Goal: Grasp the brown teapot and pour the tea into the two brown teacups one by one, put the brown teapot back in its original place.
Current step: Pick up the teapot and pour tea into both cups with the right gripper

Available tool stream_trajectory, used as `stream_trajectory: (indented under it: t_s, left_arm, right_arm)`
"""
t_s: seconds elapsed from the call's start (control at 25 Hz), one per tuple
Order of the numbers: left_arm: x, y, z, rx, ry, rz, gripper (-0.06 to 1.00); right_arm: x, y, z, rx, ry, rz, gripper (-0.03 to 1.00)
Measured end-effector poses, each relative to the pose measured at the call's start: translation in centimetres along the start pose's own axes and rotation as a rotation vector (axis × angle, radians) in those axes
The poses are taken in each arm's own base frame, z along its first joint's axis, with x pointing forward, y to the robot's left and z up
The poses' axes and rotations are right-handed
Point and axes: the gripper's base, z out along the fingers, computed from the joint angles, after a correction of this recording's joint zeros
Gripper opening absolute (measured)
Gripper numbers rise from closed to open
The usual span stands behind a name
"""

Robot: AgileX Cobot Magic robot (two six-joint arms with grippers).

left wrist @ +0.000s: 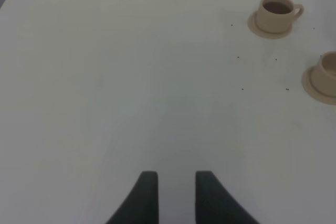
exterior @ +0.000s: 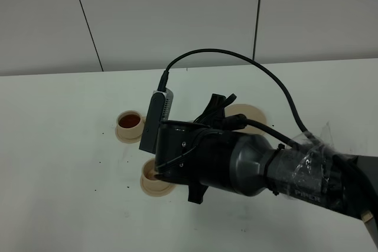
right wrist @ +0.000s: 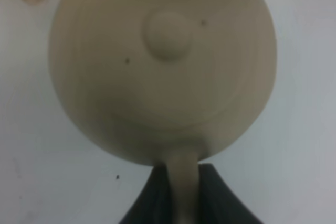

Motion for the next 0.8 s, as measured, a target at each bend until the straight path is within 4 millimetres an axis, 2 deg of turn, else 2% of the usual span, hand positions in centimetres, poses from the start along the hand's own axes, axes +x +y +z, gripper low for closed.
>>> stream_trajectory:
  t_s: [0.24, 0.56, 0.8]
  left_arm:
    - [0.0, 0.0, 0.0, 0.000, 0.000, 0.000, 0.24]
    - [0.0, 0.0, 0.0, 0.000, 0.000, 0.000, 0.24]
    - [0.0, 0.0, 0.0, 0.000, 0.000, 0.002, 0.24]
  right_arm:
    - [-0.5, 0.7, -0.5, 0.035, -0.003, -0.093, 0.09]
    - [-1.3, 2.8, 0.4, 0.050, 0.019, -0.220, 0.09]
    - [-1.5, 3.4, 0.3, 0.092, 0.043, -0.278, 0.09]
